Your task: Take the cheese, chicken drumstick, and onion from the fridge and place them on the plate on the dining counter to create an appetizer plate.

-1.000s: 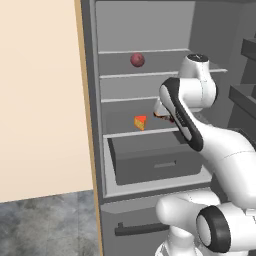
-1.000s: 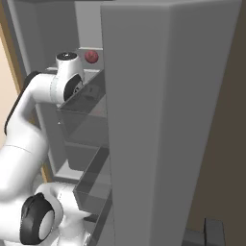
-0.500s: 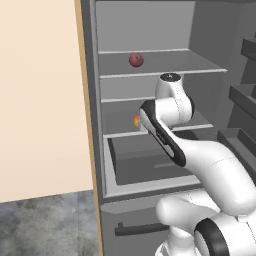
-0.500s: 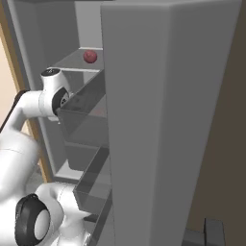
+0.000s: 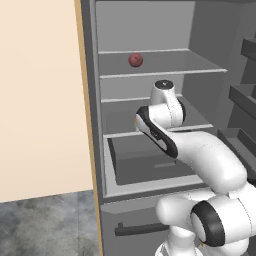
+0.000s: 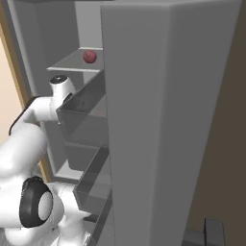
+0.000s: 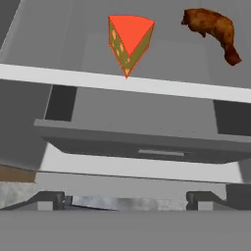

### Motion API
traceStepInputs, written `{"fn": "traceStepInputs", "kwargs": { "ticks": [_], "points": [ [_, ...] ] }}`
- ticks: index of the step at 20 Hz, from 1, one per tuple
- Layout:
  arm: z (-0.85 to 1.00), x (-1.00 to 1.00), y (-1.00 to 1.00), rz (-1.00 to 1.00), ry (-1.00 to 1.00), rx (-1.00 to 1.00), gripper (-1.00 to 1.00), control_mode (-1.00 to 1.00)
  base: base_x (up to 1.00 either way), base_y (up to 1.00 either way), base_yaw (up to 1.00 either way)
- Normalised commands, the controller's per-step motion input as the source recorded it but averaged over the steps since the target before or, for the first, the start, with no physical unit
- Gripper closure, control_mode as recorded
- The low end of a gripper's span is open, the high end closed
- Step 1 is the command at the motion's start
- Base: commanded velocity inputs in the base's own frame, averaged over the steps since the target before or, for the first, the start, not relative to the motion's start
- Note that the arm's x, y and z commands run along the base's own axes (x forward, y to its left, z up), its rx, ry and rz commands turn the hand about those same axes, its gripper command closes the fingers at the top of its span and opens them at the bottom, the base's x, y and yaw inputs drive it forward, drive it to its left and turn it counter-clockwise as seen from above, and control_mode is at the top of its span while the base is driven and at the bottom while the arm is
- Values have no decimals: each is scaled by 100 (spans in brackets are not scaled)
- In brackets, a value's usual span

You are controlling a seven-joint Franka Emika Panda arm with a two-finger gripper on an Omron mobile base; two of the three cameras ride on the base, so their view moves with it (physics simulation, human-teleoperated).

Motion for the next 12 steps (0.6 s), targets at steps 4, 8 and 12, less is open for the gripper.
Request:
{"fn": "traceStepInputs", "kwargs": {
  "ticks": [4, 8, 12],
  "points": [
    [0, 81, 0, 0, 0, 0, -100, -100, 0, 0, 0],
    [-9, 73, 0, 0, 0, 0, -100, -100, 0, 0, 0],
    [-24, 57, 0, 0, 0, 0, -100, -100, 0, 0, 0]
  ]
}}
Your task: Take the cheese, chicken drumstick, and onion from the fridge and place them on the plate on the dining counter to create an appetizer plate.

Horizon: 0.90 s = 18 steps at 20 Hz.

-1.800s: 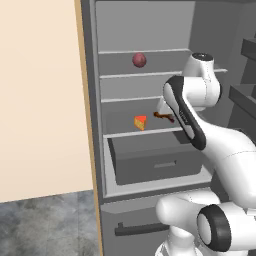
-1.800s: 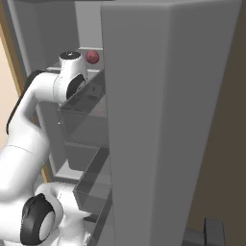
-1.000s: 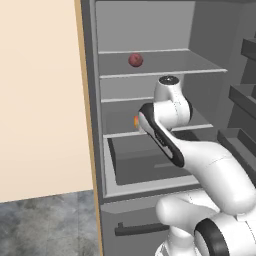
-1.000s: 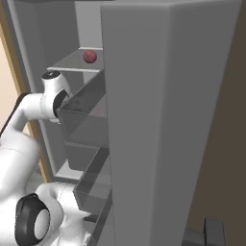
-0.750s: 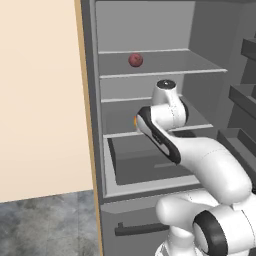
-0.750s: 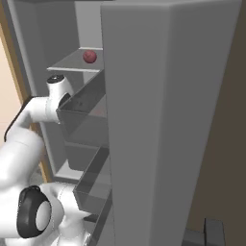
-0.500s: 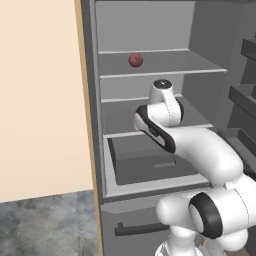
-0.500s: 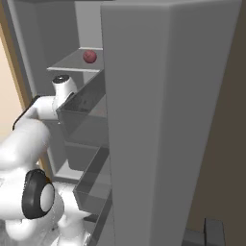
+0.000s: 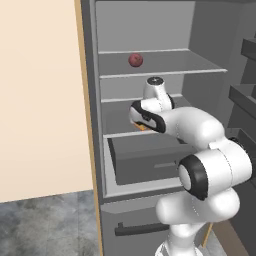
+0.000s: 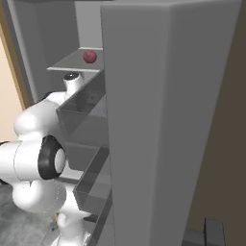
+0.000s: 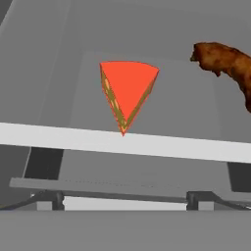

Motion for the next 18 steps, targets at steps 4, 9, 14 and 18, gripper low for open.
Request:
{"fn": "traceStepInputs", "kwargs": {
  "ticks": [4, 9, 14, 18],
  "points": [
    [-28, 44, 0, 0, 0, 0, -100, -100, 0, 0, 0],
    [-30, 35, 0, 0, 0, 0, -100, -100, 0, 0, 0],
    [-31, 31, 0, 0, 0, 0, -100, -100, 0, 0, 0],
    [-23, 37, 0, 0, -1, 0, -100, -100, 0, 0, 0]
  ]
}}
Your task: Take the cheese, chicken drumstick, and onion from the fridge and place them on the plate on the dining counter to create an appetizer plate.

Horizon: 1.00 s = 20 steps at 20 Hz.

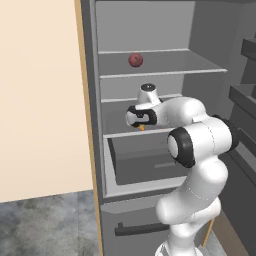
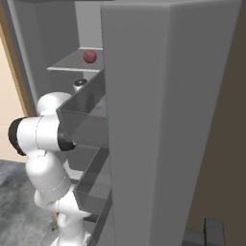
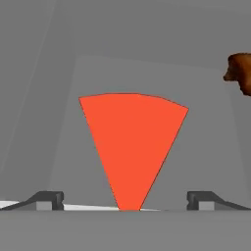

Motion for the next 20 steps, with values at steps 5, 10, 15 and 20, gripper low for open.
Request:
{"fn": "traceStepInputs", "kwargs": {
  "ticks": [5, 10, 15, 20],
  "points": [
    [-16, 48, 0, 0, 0, 0, -100, -100, 0, 0, 0],
    [-24, 42, 0, 0, 0, 0, -100, -100, 0, 0, 0],
    [-40, 17, 0, 0, 0, 0, 100, -100, 0, 0, 0],
    [-35, 7, 0, 0, -1, 0, 100, -100, 0, 0, 0]
  ]
}}
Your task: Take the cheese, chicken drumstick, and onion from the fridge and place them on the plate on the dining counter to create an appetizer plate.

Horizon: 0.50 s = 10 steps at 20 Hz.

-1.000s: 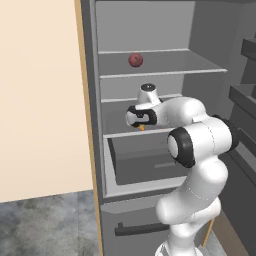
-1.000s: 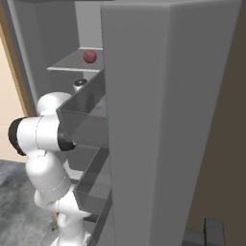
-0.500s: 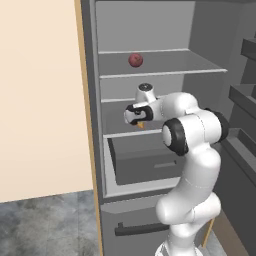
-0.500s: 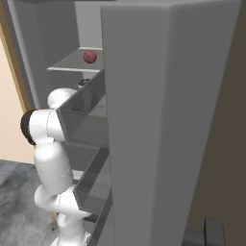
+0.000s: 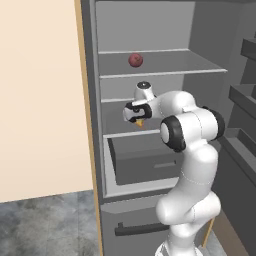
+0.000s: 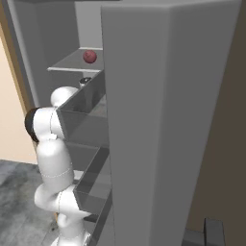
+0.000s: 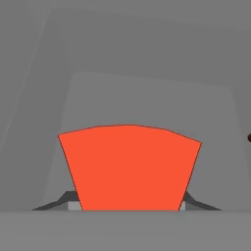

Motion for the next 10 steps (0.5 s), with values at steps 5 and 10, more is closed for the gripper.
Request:
{"fn": "traceStepInputs", "kwargs": {
  "ticks": [5, 10],
  "points": [
    [-4, -23, 0, 0, -18, 1, 100, -100, 0, 0, 0],
    [43, -85, 0, 0, -28, 1, 100, -100, 0, 0, 0]
  ]
}}
